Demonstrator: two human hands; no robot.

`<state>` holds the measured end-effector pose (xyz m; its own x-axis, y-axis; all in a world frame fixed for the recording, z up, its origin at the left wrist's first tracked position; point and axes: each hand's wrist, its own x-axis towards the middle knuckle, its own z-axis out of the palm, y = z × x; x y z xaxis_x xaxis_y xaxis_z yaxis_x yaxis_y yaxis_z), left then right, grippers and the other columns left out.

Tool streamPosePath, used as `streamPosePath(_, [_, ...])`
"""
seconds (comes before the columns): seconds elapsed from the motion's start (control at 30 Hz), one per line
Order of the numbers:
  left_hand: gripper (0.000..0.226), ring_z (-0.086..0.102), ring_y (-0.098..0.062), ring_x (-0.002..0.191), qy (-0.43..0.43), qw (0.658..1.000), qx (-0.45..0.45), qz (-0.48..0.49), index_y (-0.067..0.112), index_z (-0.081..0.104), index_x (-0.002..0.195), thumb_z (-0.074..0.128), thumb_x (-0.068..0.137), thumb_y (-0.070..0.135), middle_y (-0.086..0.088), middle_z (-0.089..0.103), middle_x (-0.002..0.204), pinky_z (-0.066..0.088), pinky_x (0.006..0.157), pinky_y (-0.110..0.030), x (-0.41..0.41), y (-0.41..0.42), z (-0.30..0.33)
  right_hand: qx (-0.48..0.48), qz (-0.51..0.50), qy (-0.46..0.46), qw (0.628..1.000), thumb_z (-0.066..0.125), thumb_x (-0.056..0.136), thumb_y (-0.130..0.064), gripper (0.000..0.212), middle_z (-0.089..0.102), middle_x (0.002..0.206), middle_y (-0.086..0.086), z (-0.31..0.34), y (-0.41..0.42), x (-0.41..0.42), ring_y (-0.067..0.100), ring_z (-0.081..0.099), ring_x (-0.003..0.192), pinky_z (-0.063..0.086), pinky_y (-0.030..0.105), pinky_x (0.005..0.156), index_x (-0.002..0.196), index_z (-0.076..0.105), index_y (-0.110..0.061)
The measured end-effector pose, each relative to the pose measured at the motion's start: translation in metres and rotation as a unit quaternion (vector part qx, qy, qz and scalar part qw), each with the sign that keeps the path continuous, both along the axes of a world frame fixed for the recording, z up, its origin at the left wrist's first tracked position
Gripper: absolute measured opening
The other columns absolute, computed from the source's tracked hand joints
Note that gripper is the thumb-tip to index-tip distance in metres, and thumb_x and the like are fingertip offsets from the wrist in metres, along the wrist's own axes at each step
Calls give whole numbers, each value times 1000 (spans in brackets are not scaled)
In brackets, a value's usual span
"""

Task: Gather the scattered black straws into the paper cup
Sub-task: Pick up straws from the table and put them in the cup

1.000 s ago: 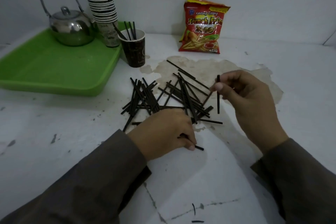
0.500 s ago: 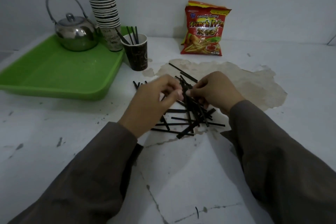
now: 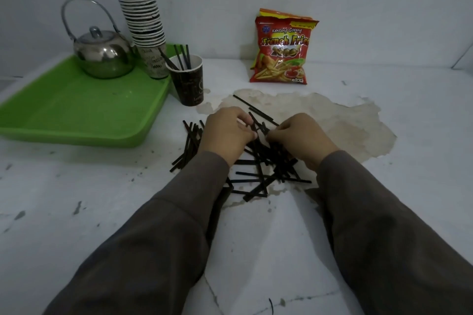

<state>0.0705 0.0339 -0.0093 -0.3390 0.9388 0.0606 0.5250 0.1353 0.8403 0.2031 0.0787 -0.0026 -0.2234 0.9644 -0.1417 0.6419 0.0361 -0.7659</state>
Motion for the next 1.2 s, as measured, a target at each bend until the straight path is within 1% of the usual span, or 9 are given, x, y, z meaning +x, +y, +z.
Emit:
streamPosePath(0.17, [17,60,-25,91,225,969,-101,-7,13,63,95,68,78,14,-9,66,98,48,77,-32,17,15,4,-88,-34,201,975,65,80,-11,14,59,47,3,-4,2,19,11,53,39,44,18,39,69,68,-3])
streamPosePath(0.33, [18,55,-26,91,301,935,-183,-30,13,61,101,62,84,17,-10,60,110,40,69,-30,25,27,13,-98,-31,282,954,62,82,-9,13,64,62,9,-4,-2,19,10,52,41,43,19,38,81,66,3])
streamPosePath(0.53, [25,64,-27,93,143,978,-151,-21,8,67,100,66,75,4,-12,67,102,53,84,-33,5,20,12,-86,9,297,951,62,84,-8,19,66,60,5,-6,-4,18,9,51,43,44,19,41,66,66,-8])
streamPosePath(0.63, [21,68,-19,69,-28,991,-116,-53,5,69,90,70,71,-3,-11,67,80,58,67,-24,-7,9,12,-95,14,321,942,62,83,-7,13,66,58,3,-6,-3,17,8,55,45,46,17,42,71,69,-8])
streamPosePath(0.7, [21,67,-13,59,-214,969,-105,-63,-2,66,93,66,73,-10,-14,65,79,57,57,-18,-15,4,16,-118,13,346,931,61,84,-5,11,67,59,3,-5,-3,17,7,59,47,48,16,43,77,69,-7])
streamPosePath(0.77, [19,69,-11,63,-315,943,-88,-67,-2,67,94,63,76,-9,-12,68,83,56,57,-16,-24,3,21,-136,21,361,922,58,85,-4,10,67,62,4,-1,-4,15,7,61,48,48,16,43,83,68,-5])
streamPosePath(0.93, [16,69,-7,71,-397,915,9,-79,9,69,85,59,80,-4,0,73,75,54,61,-14,-44,-3,36,-137,79,347,924,56,87,-5,12,71,70,5,13,-2,8,11,62,60,54,21,58,84,68,-5])
streamPosePath(1.07, [17,69,-6,76,-381,916,111,-63,15,71,86,61,81,3,4,75,75,55,70,-18,-58,-1,51,-112,118,328,930,51,91,-10,12,74,86,7,30,2,-13,13,68,78,52,30,76,86,62,-8])
streamPosePath(1.2, [19,67,-7,86,-331,912,241,4,21,72,84,65,78,4,9,75,76,52,85,-21,-75,7,74,1,96,286,954,49,92,-11,12,73,89,4,52,15,-46,11,66,86,44,26,68,83,58,-12])
